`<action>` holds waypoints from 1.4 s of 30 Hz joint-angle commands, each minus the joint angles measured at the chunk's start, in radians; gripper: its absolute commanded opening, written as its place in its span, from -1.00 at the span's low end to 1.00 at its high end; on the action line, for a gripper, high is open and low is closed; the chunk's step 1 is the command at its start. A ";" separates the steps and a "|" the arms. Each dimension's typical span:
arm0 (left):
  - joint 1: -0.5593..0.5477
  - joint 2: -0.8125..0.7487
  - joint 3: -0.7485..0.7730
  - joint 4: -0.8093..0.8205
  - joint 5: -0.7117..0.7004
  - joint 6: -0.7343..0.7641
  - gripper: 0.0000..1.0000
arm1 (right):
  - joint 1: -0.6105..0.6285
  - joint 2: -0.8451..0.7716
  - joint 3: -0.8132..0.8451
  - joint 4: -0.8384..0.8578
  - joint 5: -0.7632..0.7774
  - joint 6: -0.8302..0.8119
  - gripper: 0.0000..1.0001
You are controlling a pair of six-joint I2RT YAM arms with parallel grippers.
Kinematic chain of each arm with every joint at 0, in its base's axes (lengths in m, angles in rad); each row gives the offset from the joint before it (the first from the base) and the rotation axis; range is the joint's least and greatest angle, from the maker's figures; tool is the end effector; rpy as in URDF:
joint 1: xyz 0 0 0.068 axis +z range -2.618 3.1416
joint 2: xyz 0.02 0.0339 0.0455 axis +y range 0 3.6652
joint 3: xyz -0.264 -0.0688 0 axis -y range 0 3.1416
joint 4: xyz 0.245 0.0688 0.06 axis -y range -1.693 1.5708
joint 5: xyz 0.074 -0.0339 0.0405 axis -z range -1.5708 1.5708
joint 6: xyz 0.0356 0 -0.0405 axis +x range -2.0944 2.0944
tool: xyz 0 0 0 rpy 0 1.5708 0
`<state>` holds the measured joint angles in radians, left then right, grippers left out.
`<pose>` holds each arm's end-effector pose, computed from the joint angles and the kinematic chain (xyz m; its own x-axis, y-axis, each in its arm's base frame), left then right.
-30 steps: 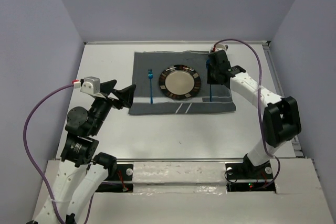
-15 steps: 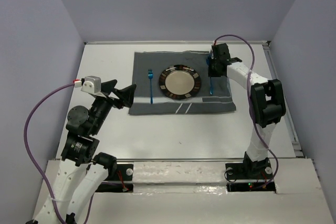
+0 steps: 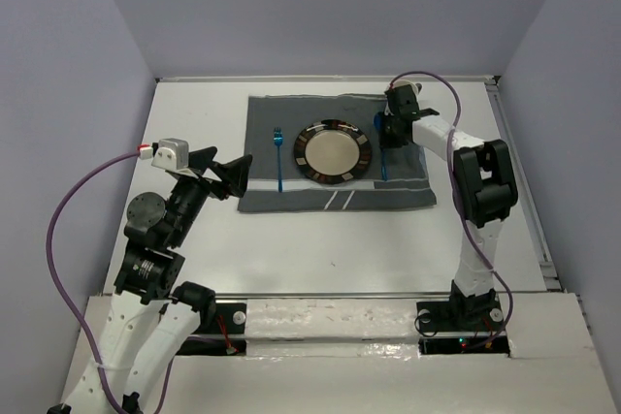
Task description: Set the dinner table for one person
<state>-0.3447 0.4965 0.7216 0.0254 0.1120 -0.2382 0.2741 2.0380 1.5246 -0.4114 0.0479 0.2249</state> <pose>0.1109 -0.0440 0.3795 0.1234 -0.2934 -0.9480 0.4804 0.8536 -0.2017 0.4315 0.1196 0.1937 -0.8034 0.0055 -0.5954 -0.0651 0.9932 0.0970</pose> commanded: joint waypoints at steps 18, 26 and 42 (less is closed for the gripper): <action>0.006 0.005 0.010 0.045 0.011 0.007 0.98 | -0.016 -0.068 -0.021 0.020 0.015 0.060 -0.07; 0.010 0.008 0.009 0.045 -0.011 0.010 0.98 | 0.005 -0.438 -0.346 0.287 -0.186 0.145 0.03; 0.019 -0.044 -0.020 0.096 0.023 0.002 0.98 | 0.036 -1.304 -0.698 0.367 -0.232 0.180 0.99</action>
<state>-0.3313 0.4942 0.7185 0.0307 0.0834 -0.2375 0.2985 0.8383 0.8577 -0.0425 -0.1749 0.4053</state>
